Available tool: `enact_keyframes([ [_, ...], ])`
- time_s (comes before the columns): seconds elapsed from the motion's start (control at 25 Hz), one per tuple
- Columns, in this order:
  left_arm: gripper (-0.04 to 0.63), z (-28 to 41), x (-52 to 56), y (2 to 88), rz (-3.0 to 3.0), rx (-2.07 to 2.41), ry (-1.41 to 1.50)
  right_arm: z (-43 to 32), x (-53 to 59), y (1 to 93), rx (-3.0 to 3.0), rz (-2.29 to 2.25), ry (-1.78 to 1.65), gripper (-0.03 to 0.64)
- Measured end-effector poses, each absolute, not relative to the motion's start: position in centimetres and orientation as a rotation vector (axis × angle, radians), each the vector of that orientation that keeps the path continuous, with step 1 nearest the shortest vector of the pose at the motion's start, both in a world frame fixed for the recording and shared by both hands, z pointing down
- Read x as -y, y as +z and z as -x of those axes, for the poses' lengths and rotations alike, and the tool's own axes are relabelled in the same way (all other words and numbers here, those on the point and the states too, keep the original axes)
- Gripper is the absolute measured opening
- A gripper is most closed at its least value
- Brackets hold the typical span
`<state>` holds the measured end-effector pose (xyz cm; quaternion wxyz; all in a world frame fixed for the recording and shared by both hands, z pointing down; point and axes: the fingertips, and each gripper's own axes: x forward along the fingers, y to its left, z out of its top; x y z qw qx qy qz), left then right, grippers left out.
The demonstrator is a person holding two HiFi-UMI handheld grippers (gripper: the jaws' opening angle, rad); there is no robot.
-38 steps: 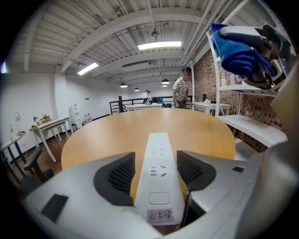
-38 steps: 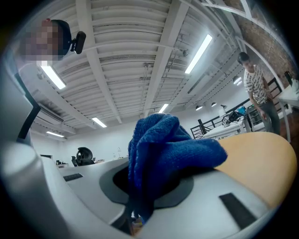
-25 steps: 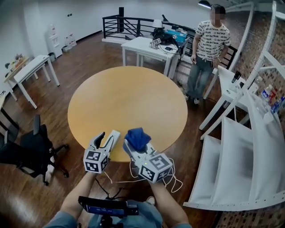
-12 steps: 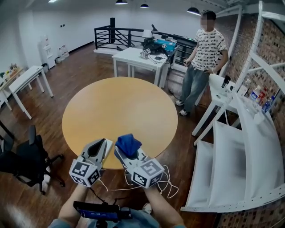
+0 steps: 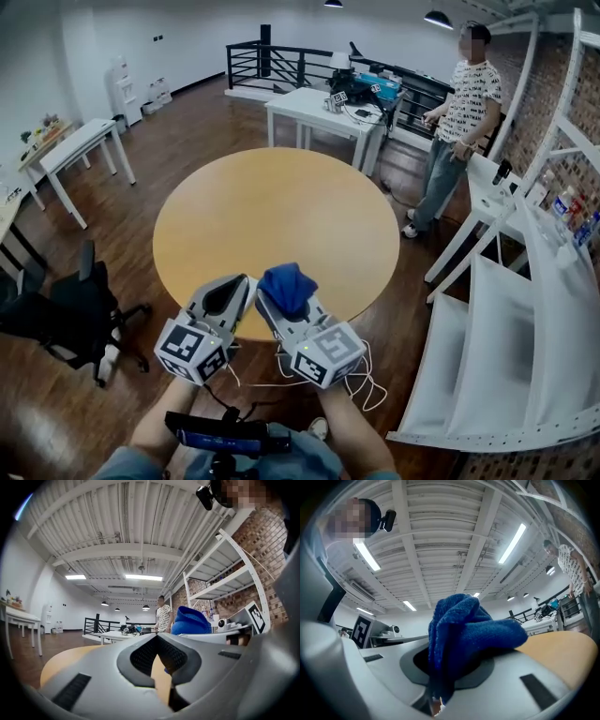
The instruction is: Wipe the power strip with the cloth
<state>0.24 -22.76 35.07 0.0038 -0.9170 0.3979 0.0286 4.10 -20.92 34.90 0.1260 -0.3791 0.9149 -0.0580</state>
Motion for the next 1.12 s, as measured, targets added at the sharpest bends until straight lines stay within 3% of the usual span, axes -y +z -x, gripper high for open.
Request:
enact_keyframes([
  [1.12, 0.005, 0.6, 22.1, 34.9, 2.828, -1.262, 0.064, -4.3, 21.0, 34.3, -2.669, 1.202, -0.038, 0.058],
])
